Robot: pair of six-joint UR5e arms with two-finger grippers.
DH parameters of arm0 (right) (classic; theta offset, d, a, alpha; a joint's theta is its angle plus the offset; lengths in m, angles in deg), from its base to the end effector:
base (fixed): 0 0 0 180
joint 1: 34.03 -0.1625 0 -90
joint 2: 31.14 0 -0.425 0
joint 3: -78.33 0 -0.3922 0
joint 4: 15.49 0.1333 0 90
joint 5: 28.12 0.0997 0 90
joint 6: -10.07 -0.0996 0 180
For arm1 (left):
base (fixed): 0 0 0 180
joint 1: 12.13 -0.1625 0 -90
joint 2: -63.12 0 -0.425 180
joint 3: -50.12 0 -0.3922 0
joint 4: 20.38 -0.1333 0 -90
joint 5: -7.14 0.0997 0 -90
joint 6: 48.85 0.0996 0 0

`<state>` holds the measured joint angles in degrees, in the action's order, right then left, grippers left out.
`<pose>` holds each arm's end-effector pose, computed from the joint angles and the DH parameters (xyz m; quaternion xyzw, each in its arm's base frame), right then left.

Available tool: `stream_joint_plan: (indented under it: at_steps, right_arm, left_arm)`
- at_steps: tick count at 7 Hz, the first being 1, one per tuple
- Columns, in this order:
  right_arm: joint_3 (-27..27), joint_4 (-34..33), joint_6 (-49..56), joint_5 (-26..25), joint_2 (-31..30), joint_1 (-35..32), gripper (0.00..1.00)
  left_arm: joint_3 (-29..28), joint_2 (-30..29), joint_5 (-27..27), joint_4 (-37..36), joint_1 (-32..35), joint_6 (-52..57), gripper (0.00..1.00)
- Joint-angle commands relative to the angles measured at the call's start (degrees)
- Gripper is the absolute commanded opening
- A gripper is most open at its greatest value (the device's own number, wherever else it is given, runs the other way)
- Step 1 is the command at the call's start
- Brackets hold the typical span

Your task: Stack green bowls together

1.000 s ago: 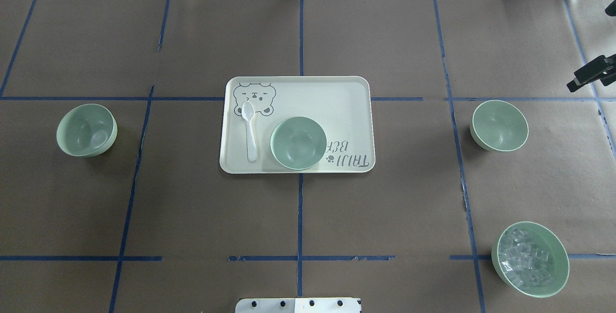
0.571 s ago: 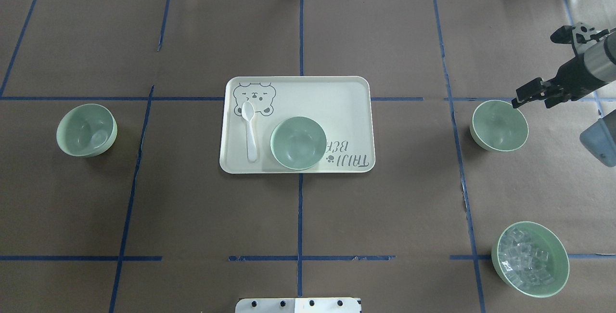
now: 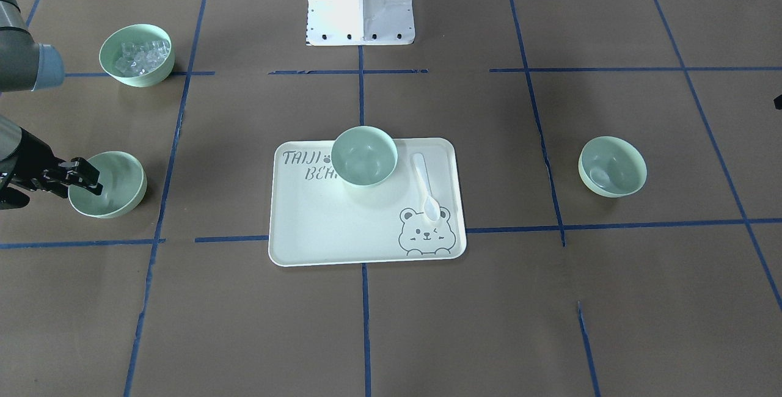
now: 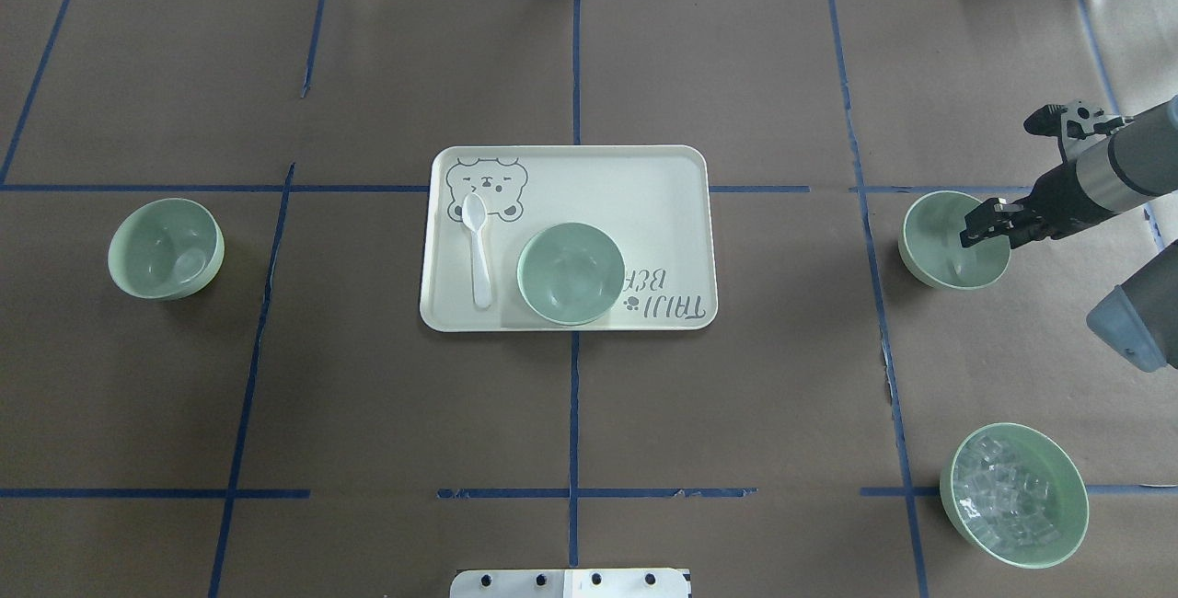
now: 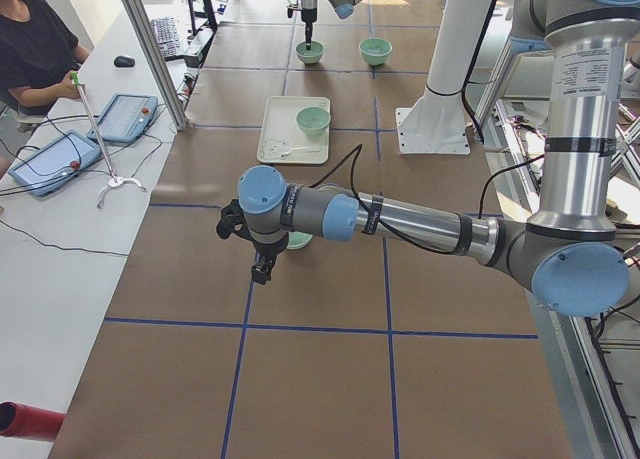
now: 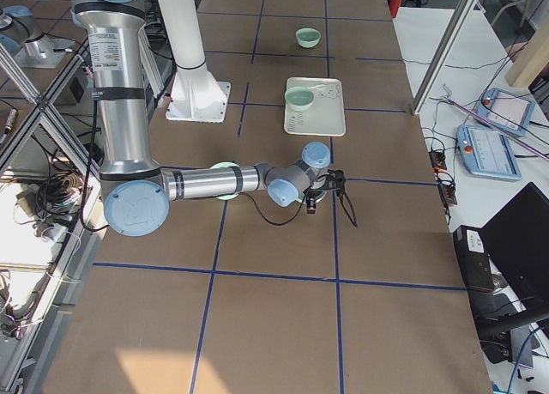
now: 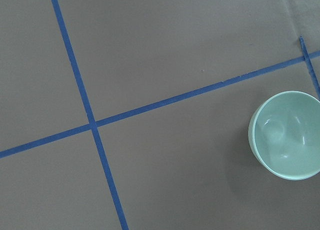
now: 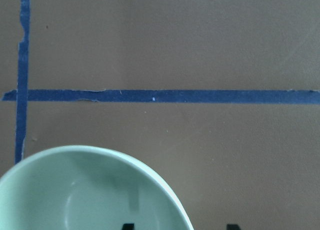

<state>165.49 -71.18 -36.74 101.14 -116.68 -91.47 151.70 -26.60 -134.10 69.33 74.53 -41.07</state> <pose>-0.2374 -0.5023 0.5791 0.0195 -0.4314 0.0083 0.9019 -0.0269 -0.4947 0.5528 0.1031 0.4267 0.1282 0.8893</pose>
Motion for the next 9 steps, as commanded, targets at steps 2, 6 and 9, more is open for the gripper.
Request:
stream_joint_plan:
  at_steps: [2, 6, 9]
  right_arm:
    - [2.65, -0.47, -0.55, 0.90, 0.72, 0.04, 0.00]
    - [6.27, -0.48, -38.79, -0.21, 20.09, 11.17, 0.00]
    - [5.75, -2.92, -48.63, -15.14, 28.83, 24.10, 0.00]
  left_arm:
    - [0.20, 0.07, -0.08, 0.02, 0.00, -0.14, 1.00]
    - [0.11, 0.16, -2.02, 0.02, 0.00, -0.23, 1.00]
    - [0.20, 0.07, -2.02, 2.47, 0.00, -0.32, 1.00]
